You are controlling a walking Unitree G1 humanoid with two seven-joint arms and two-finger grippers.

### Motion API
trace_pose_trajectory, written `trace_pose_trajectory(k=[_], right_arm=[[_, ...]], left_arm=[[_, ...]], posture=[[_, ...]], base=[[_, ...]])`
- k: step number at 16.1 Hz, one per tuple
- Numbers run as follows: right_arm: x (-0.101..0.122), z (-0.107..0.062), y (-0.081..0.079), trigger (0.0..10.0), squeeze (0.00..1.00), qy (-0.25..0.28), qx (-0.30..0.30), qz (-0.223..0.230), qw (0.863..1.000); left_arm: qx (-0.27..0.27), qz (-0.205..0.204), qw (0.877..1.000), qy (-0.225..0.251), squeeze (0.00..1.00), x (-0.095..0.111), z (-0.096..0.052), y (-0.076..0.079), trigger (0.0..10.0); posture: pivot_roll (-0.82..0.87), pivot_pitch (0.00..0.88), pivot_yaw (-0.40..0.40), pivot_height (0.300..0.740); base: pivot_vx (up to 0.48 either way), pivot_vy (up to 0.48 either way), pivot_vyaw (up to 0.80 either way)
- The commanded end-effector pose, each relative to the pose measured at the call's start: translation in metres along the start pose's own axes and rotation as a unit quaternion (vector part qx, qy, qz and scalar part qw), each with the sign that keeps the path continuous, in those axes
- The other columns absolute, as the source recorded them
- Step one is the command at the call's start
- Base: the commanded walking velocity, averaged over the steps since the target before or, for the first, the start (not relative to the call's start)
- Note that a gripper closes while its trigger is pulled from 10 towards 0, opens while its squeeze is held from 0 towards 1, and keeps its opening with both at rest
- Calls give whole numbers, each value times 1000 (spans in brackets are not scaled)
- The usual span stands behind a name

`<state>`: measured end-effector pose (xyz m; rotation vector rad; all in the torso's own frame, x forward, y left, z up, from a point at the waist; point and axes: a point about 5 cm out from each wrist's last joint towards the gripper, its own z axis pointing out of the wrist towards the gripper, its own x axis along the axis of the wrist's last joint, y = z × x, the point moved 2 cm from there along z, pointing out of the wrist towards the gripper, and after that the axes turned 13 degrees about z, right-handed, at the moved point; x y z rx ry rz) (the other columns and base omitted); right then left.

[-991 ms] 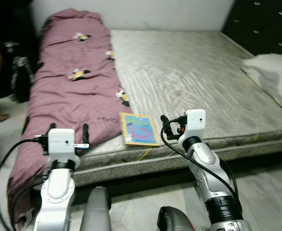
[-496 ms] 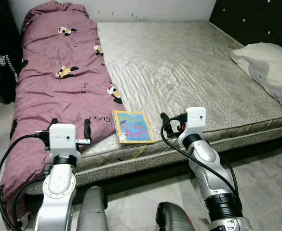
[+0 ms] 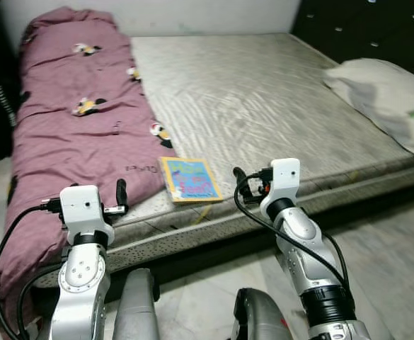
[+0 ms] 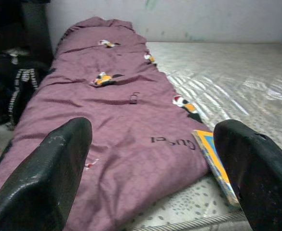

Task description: Clean up the room

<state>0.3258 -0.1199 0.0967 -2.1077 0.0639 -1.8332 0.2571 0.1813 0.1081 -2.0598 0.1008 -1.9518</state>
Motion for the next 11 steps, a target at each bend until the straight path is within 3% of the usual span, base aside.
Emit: trace_pose_trajectory(k=[1, 8, 11], right_arm=[[3, 0, 4, 10000, 0, 3, -4, -5, 1000], [3, 0, 2, 10000, 0, 3, 4, -13, 1000], [3, -1, 0, 10000, 0, 5, 8, -13, 1000]], left_arm=[[-4, -4, 1000, 10, 0, 6, 1, 2, 10000], [-7, -6, 1000, 9, 0, 5, 0, 2, 10000], [-9, -6, 1000, 9, 0, 5, 1, 3, 10000]], posture=[[23, 0, -71, 603], [23, 0, -70, 603], [22, 0, -69, 603]], base=[[255, 0, 0], [254, 0, 0], [257, 0, 700]])
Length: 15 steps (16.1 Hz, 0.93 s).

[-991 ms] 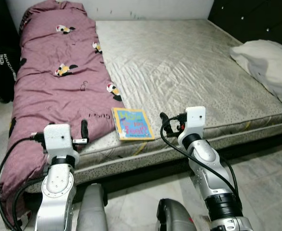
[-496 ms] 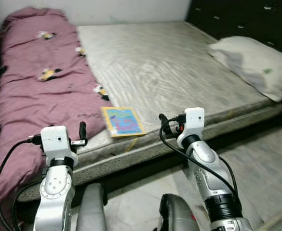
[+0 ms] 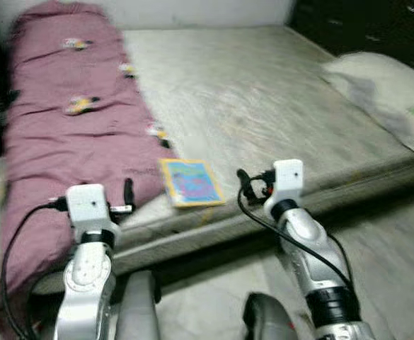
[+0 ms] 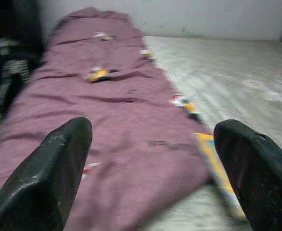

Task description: Clean up the room

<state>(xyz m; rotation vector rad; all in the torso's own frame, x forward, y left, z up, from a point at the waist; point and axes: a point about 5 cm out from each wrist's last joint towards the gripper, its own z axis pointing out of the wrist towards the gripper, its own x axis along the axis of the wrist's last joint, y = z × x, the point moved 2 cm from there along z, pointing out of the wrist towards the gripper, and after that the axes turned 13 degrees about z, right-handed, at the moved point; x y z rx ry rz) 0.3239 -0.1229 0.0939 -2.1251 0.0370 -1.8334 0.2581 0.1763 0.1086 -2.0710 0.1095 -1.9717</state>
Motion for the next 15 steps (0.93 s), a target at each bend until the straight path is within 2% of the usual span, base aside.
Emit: trace_pose_trajectory(k=[1, 13, 15], right_arm=[[5, 1, -2, 10000, 0, 10, 5, -1, 1000], [4, 2, 2, 10000, 0, 3, -8, 4, 1000], [3, 2, 2, 10000, 0, 1, -9, 3, 1000]], left_arm=[[1, 0, 1000, 6, 0, 3, 0, -2, 10000], [-6, 2, 1000, -6, 0, -1, 2, 0, 10000], [-6, 0, 1000, -7, 0, -2, 2, 1, 10000]], posture=[[23, 0, -70, 603], [23, 0, -75, 603], [23, 0, -75, 603]], base=[[255, 0, 756], [288, 0, 34], [0, 0, -800]])
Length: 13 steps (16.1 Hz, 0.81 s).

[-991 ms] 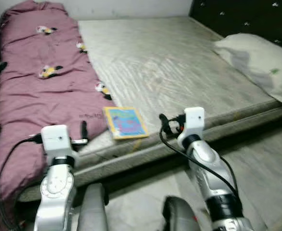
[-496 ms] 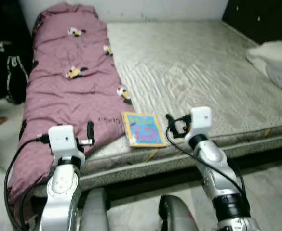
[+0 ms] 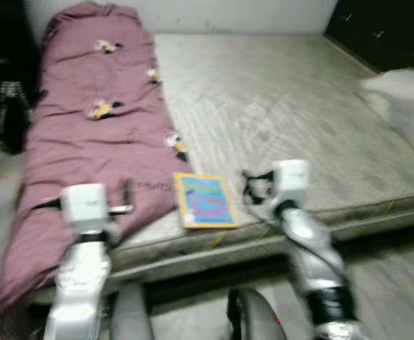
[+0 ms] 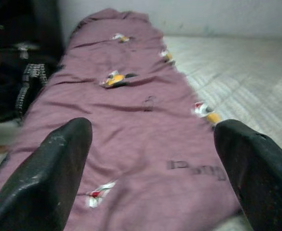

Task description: Clean up the room

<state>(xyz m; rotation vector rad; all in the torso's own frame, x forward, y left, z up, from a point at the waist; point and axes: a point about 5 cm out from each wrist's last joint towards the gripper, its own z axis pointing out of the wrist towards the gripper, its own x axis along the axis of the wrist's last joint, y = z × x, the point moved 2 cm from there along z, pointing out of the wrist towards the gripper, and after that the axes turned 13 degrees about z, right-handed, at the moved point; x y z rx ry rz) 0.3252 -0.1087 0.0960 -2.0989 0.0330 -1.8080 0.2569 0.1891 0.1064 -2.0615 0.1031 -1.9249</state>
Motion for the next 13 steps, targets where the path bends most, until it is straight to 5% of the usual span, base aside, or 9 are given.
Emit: trace_pose_trajectory(k=[1, 5, 13], right_arm=[[5, -3, 16, 10000, 0, 3, -23, -9, 1000], [5, -4, 17, 10000, 0, 2, -25, -8, 1000], [13, -11, 24, 10000, 0, 12, -31, -13, 999]], left_arm=[[-20, -13, 1000, 3, 0, 4, 1, 13, 10000], [-21, -12, 1000, 3, 0, 4, 3, 13, 10000], [50, -53, 997, -27, 0, 2, 22, -3, 10000]], posture=[[24, 0, -76, 603], [24, 0, -79, 603], [-11, 39, -79, 598]], base=[[0, 0, -800], [0, 0, -800], [0, 0, 0]])
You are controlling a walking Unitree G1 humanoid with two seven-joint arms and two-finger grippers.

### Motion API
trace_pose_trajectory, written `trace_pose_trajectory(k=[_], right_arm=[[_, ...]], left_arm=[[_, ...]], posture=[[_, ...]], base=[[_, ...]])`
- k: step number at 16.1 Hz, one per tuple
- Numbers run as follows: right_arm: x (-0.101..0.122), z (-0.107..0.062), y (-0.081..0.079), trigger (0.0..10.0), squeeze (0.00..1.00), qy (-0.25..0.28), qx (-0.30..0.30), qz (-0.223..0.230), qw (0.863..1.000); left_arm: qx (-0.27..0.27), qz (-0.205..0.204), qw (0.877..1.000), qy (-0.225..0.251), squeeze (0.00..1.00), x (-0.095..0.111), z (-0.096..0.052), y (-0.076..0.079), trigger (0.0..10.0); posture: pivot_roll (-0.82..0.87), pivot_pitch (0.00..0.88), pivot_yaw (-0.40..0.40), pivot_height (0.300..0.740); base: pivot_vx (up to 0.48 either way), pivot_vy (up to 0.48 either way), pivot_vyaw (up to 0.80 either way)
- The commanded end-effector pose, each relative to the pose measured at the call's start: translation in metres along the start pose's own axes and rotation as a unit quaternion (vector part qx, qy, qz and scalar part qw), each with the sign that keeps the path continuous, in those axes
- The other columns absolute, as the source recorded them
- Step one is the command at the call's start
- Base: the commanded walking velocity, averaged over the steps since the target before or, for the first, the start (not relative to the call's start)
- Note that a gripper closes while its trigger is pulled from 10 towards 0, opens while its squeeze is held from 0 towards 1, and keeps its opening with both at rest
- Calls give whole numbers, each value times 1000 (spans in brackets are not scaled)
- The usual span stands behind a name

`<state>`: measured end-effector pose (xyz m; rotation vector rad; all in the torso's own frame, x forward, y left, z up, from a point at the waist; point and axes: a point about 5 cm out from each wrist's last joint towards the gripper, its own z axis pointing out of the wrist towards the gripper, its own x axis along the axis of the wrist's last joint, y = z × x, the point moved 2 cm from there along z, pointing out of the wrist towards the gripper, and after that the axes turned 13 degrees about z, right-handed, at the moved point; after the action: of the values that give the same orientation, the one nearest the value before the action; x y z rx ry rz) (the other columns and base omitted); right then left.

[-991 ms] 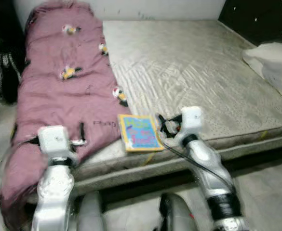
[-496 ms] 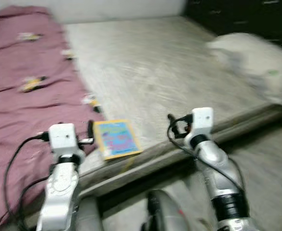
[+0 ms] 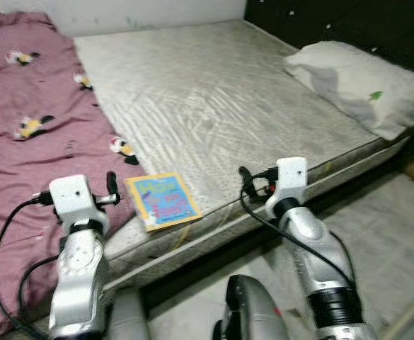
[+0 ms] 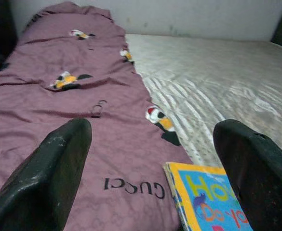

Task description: Clean up the room

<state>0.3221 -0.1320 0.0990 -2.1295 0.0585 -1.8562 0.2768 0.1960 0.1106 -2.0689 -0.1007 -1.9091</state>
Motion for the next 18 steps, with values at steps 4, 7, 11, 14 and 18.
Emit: trace_pose_trajectory(k=[4, 7, 11, 14, 18], right_arm=[[6, -11, 3, 10000, 0, 1, 1, -1, 1000], [7, -15, 11, 10000, 0, -3, -14, -5, 1000], [9, -22, 14, 10000, 0, -10, -13, -13, 1000], [11, -23, 14, 10000, 0, -8, -11, -15, 1000], [13, -30, 19, 10000, 0, -13, -16, -23, 1000]], left_arm=[[13, -5, 999, -33, 0, -9, 0, -2, 10000], [22, -16, 998, -48, 0, -19, 9, -3, 10000], [20, -19, 998, -61, 0, -29, 29, 2, 10000], [14, -25, 997, -66, 0, -31, 40, 8, 10000], [24, -69, 993, -94, 0, -38, 52, 9, 10000]], posture=[[-22, 82, -91, 548], [-37, 98, -93, 528], [-72, 106, -112, 528], [-83, 102, -114, 508], [-114, 111, -112, 488]], base=[[0, 0, 0], [0, 0, 0], [0, 0, 0], [0, 0, 0], [0, 0, 0]])
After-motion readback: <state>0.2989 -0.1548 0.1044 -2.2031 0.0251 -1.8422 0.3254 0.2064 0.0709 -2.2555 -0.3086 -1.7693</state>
